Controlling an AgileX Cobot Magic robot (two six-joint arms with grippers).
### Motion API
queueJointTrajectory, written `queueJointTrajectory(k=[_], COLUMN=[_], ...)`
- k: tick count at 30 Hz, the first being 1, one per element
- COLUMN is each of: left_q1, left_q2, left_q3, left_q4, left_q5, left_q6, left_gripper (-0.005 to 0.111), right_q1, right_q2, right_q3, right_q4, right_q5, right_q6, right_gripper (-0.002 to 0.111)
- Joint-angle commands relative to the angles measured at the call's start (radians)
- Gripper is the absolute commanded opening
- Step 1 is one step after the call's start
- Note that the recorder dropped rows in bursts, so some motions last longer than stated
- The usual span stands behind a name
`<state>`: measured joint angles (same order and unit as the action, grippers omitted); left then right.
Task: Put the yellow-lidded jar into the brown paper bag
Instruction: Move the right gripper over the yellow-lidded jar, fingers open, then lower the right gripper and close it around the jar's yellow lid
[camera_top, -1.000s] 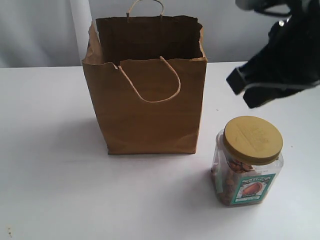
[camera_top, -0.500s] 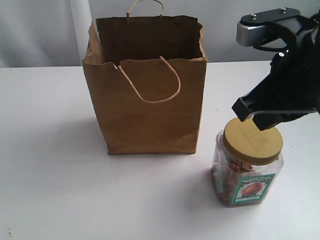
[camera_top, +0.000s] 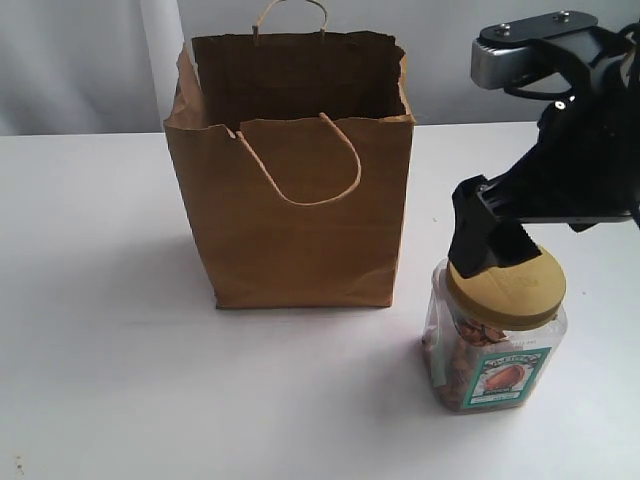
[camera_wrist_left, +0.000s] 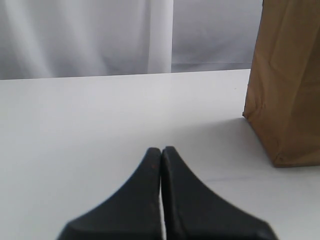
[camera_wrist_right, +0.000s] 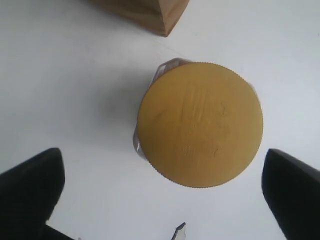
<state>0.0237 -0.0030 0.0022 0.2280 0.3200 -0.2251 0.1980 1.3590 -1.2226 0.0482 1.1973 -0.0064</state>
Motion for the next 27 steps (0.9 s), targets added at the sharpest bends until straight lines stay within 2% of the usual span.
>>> queueJointTrajectory(k=[1,11,17,27], left_q1=[-0.003,-0.003,-0.003,-0.003], left_q2=[0.003,0.003,0.003,0.003], left_q3=[-0.002,-0.002,-0.002,-0.002], left_q4=[-0.004,-0.004,-0.004,-0.004], left_q5=[-0.01,-0.01,-0.01,-0.01], left_q6=[-0.004,-0.004,-0.004,-0.004], left_gripper=[0.001,0.001,0.001,0.001], right_q1=[0.004,0.004,0.004,0.004], right_q2=[-0.001,-0.001,-0.001,0.002], right_q3=[0.004,0.004,0.004,0.004], right_q4=[-0.009,-0.011,-0.084,-0.04], right_q5=[-0.019,-0.036,-0.048,-0.089], right_q6=[-0.01,-0.01,-0.01,-0.008], right_gripper=[0.105,0.105,0.105,0.105])
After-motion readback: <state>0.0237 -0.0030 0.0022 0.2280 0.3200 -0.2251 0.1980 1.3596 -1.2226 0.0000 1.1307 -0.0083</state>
